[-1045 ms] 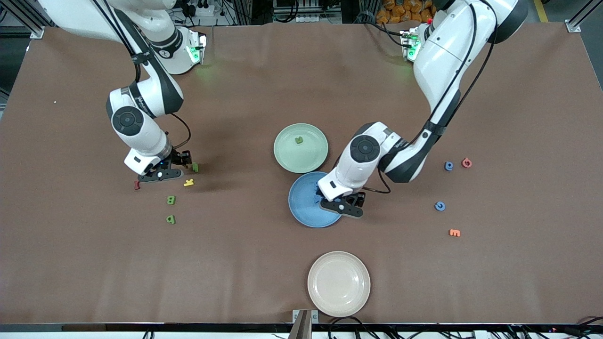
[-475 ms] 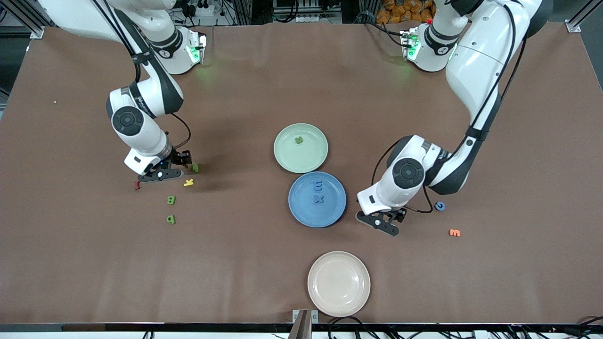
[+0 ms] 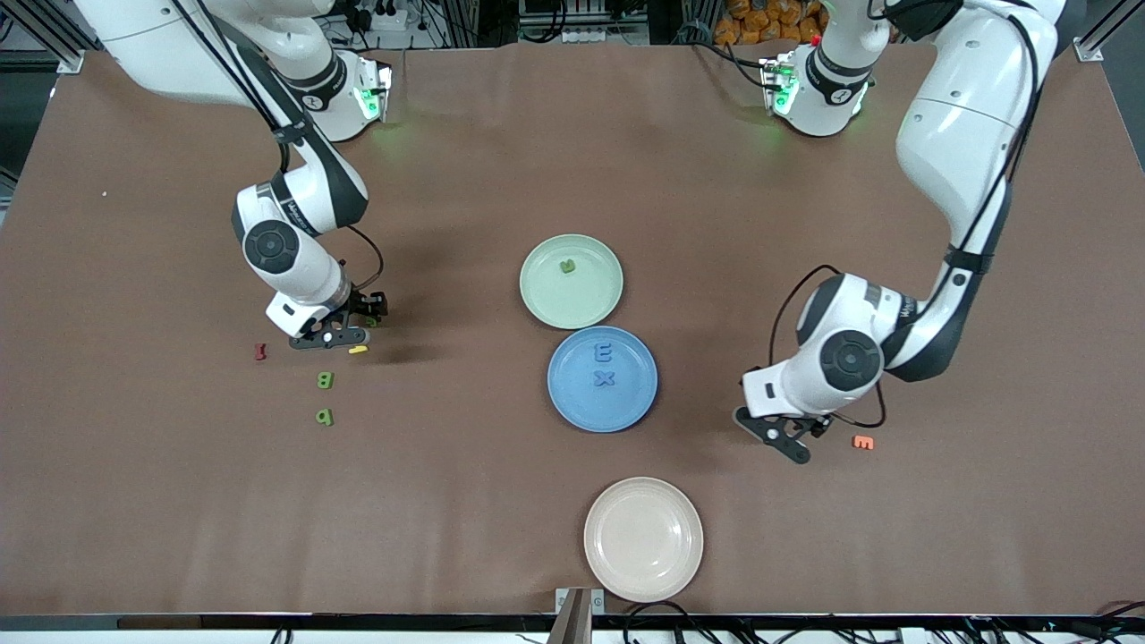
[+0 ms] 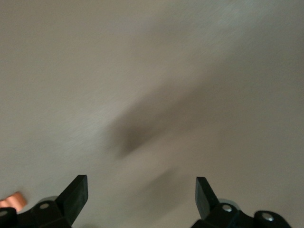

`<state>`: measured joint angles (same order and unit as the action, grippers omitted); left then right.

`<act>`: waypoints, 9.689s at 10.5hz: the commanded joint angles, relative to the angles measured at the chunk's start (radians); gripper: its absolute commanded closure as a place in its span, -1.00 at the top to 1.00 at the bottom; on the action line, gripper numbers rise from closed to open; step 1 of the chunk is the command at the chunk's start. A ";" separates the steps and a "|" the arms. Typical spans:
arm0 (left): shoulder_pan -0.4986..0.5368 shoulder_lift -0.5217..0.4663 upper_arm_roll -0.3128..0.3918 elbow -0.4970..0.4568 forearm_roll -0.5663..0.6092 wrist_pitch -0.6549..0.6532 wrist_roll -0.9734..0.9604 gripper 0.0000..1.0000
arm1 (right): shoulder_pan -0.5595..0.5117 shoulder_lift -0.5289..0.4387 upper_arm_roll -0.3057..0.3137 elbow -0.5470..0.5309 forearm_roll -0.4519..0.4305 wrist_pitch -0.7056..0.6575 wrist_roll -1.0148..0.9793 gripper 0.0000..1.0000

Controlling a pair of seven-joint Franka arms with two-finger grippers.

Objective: Sort letters by color into matching plates
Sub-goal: 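Grasp the green piece with the right gripper while the left gripper reaches G, then carry the green piece to the green plate while the left gripper lowers, then release the green piece on the green plate while the left gripper grasps G, then drop the blue G onto the blue plate while the right gripper reaches B, then grasp the green B with the right gripper while the left gripper lowers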

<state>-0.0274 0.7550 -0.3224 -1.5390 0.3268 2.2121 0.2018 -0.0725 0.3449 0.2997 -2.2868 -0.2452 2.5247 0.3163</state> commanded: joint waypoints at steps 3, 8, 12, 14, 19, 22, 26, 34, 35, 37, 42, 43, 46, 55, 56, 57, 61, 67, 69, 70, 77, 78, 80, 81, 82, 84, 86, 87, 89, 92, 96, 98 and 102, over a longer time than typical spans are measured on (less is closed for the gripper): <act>0.107 -0.028 -0.009 -0.053 0.023 -0.041 0.217 1.00 | 0.003 -0.011 -0.005 -0.008 0.015 -0.001 0.006 0.31; 0.156 -0.028 -0.009 -0.098 0.077 -0.041 0.237 1.00 | 0.006 -0.009 -0.004 -0.020 0.015 0.000 0.004 -0.66; 0.185 -0.026 -0.010 -0.122 0.078 -0.040 0.226 1.00 | 0.005 -0.029 -0.001 -0.017 0.015 -0.003 0.007 -1.00; 0.193 -0.029 -0.010 -0.138 0.081 -0.028 0.228 1.00 | 0.005 -0.049 0.024 -0.011 0.015 -0.024 0.023 -1.00; 0.230 -0.075 -0.015 -0.253 0.083 0.106 0.235 1.00 | 0.002 -0.087 0.076 0.044 0.018 -0.141 0.069 -1.00; 0.230 -0.082 -0.023 -0.256 0.081 0.107 0.235 1.00 | 0.034 -0.089 0.104 0.097 0.122 -0.177 0.093 -1.00; 0.230 -0.100 -0.044 -0.295 0.083 0.164 0.240 1.00 | 0.176 -0.072 0.102 0.153 0.149 -0.208 0.291 -1.00; 0.250 -0.088 -0.041 -0.308 0.084 0.208 0.274 1.00 | 0.405 0.123 0.102 0.339 0.147 -0.111 0.679 -1.00; 0.251 -0.086 -0.041 -0.308 0.084 0.210 0.274 1.00 | 0.417 0.137 0.102 0.342 0.147 -0.080 0.711 -1.00; 0.253 -0.085 -0.041 -0.308 0.095 0.212 0.274 1.00 | 0.456 0.164 0.102 0.357 0.145 -0.064 0.763 -1.00; 0.270 -0.086 -0.041 -0.319 0.098 0.216 0.263 -1.00 | 0.507 0.206 0.101 0.379 0.132 -0.061 0.848 -0.22; 0.270 -0.086 -0.041 -0.323 0.098 0.219 0.258 -1.00 | 0.507 0.206 0.102 0.379 0.132 -0.061 0.857 0.04; 0.270 -0.089 -0.041 -0.331 0.098 0.227 0.236 -1.00 | 0.504 0.204 0.102 0.382 0.130 -0.063 0.876 0.05; 0.254 -0.105 -0.188 -0.285 0.081 0.225 -0.097 -1.00 | 0.185 0.155 0.214 0.374 0.061 -0.125 0.713 0.03; 0.241 -0.102 -0.220 -0.273 0.081 0.225 -0.181 -1.00 | 0.162 0.154 0.214 0.369 0.061 -0.129 0.683 0.03; 0.207 -0.100 -0.230 -0.256 0.081 0.224 -0.244 -1.00 | 0.140 0.152 0.214 0.369 0.061 -0.133 0.650 0.03; 0.046 -0.074 -0.230 -0.208 0.078 0.225 -0.508 -1.00 | 0.069 0.146 0.205 0.369 0.060 -0.150 0.534 0.03; -0.179 0.010 -0.222 -0.078 0.058 0.225 -0.758 -1.00 | 0.056 0.147 0.069 0.371 0.055 -0.149 0.333 0.05; -0.187 0.023 -0.202 -0.069 0.066 0.225 -0.762 -1.00 | 0.057 0.147 0.038 0.371 0.055 -0.149 0.301 0.30; -0.187 0.023 -0.199 -0.069 0.069 0.225 -0.757 -1.00 | 0.057 0.147 0.026 0.371 0.055 -0.150 0.282 0.36; -0.187 0.021 -0.176 -0.072 0.106 0.225 -0.745 1.00 | 0.059 0.131 -0.056 0.368 0.055 -0.150 0.181 0.37; -0.186 0.020 -0.175 -0.076 0.107 0.225 -0.743 1.00 | 0.057 0.128 -0.070 0.368 0.057 -0.149 0.164 0.37; -0.178 0.015 -0.161 -0.084 0.109 0.219 -0.724 1.00 | 0.057 0.128 -0.102 0.369 0.057 -0.144 0.114 0.35; -0.163 0.011 -0.155 -0.104 0.109 0.216 -0.698 1.00 | 0.057 0.128 -0.117 0.368 0.058 -0.142 0.089 0.33; -0.137 0.001 -0.155 -0.127 0.109 0.215 -0.697 1.00 | 0.056 0.128 -0.120 0.368 0.058 -0.144 0.074 0.33; -0.080 -0.031 -0.155 -0.188 0.110 0.213 -0.668 1.00 | 0.059 0.128 -0.140 0.368 0.058 -0.144 0.041 0.33; -0.001 -0.097 -0.155 -0.275 0.112 0.213 -0.549 1.00 | 0.056 0.128 -0.154 0.366 0.058 -0.144 0.021 0.31; 0.027 -0.139 -0.155 -0.327 0.112 0.213 -0.515 1.00 | 0.053 0.128 -0.156 0.366 0.058 -0.144 0.003 0.31; 0.073 -0.227 -0.153 -0.444 0.118 0.213 -0.501 1.00 | 0.049 0.129 -0.174 0.366 0.058 -0.142 -0.026 0.30; 0.182 -0.301 -0.161 -0.564 0.248 0.221 -0.476 1.00 | 0.036 0.126 -0.175 0.363 0.058 -0.142 -0.045 0.26; 0.315 -0.324 -0.162 -0.693 0.379 0.360 -0.458 1.00 | 0.019 0.125 -0.182 0.352 0.058 -0.141 -0.068 0.26; 0.371 -0.332 -0.164 -0.727 0.386 0.379 -0.443 1.00 | 0.003 0.120 -0.186 0.349 0.058 -0.141 -0.098 0.26; 0.460 -0.329 -0.165 -0.745 0.385 0.379 -0.368 1.00 | 0.003 0.124 -0.195 0.349 0.058 -0.135 -0.100 0.25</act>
<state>0.3755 0.4633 -0.4723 -2.2395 0.6883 2.5757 -0.1975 -0.0609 0.4947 0.1017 -1.9077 -0.1806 2.3816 0.2257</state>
